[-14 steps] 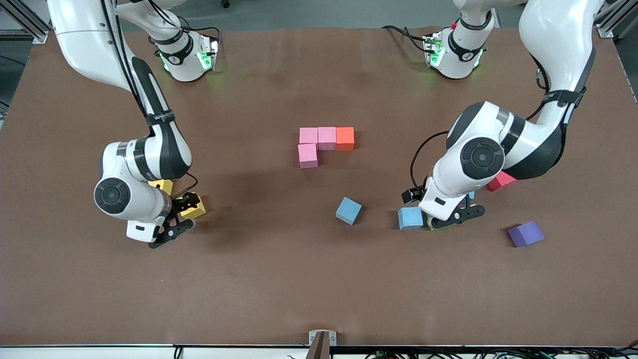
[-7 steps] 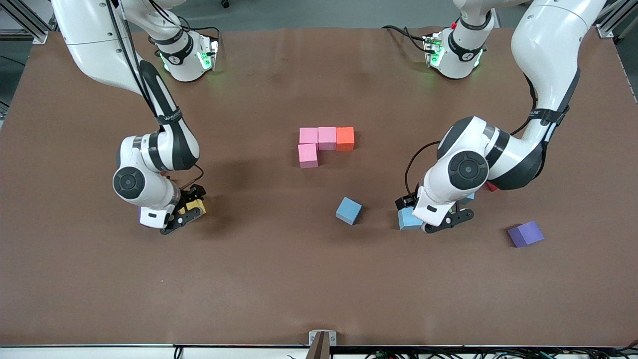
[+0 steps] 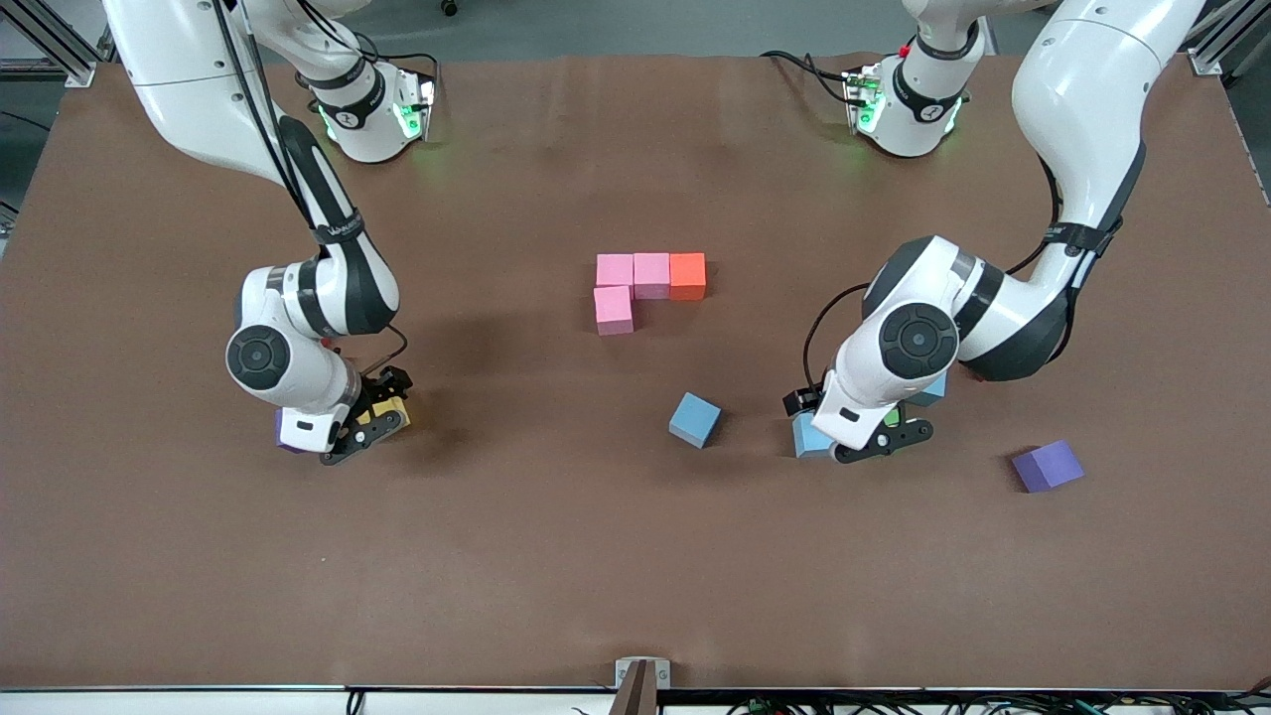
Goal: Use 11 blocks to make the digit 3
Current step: 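Grasp a yellow block with the right gripper while the left gripper reaches cyan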
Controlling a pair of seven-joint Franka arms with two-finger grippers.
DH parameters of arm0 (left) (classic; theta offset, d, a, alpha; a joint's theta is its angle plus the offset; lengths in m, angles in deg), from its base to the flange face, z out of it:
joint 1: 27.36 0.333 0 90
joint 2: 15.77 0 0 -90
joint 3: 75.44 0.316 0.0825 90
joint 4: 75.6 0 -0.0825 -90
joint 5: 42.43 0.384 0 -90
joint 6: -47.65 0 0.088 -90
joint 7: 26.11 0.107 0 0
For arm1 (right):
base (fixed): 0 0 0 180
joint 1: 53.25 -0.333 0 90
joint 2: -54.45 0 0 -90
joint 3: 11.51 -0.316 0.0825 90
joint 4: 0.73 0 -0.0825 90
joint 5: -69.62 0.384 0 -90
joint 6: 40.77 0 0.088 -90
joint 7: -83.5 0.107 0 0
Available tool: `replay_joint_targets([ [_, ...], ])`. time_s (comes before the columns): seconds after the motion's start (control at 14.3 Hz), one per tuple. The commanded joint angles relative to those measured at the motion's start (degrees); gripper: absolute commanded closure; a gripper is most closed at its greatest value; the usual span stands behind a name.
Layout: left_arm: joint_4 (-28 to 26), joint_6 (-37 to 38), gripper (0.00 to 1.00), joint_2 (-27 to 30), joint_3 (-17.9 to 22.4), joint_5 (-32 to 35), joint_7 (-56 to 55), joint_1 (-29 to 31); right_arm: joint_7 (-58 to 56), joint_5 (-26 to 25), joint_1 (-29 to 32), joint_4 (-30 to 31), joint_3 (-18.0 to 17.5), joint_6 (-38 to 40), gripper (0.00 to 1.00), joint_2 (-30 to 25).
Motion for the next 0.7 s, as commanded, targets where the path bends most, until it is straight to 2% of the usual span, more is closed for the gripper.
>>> replay_joint_targets([
  [0.0, 0.3, -1.0, 0.01, -1.0, -0.2, 2.1, 0.7, 0.0, -0.3, 0.2, 0.2, 2.7, -0.3, -1.6, 0.25, -1.6],
  [0.14, 0.0, -2.0, 0.01, -1.2, -0.2, 2.2, 0.8, 0.0, -0.3, 0.2, 0.2, 2.6, -0.3, -1.6, 0.48, -1.5],
  [0.28, -0.1, -2.0, 0.01, -1.2, -0.2, 2.3, 0.9, -0.1, -0.3, 0.2, 0.1, 2.6, -0.3, -1.5, 0.67, -1.5],
  [0.35, -0.1, -2.0, 0.01, -1.3, -0.2, 2.4, 0.9, -0.1, -0.3, 0.2, -0.3, 2.5, -0.3, -1.2, 0.73, -1.6],
  [0.49, -1.0, -2.0, 0.01, -1.3, -0.2, 4.5, 0.9, 0.0, 0.3, 0.3, -1.9, 1.3, -0.2, -0.2, 0.74, -1.8],
  [0.63, -1.5, -2.0, 0.01, -1.3, -0.2, 5.0, 0.6, 0.1, 2.2, 1.4, -4.2, -2.2, -0.2, 4.8, 0.74, -2.0],
])
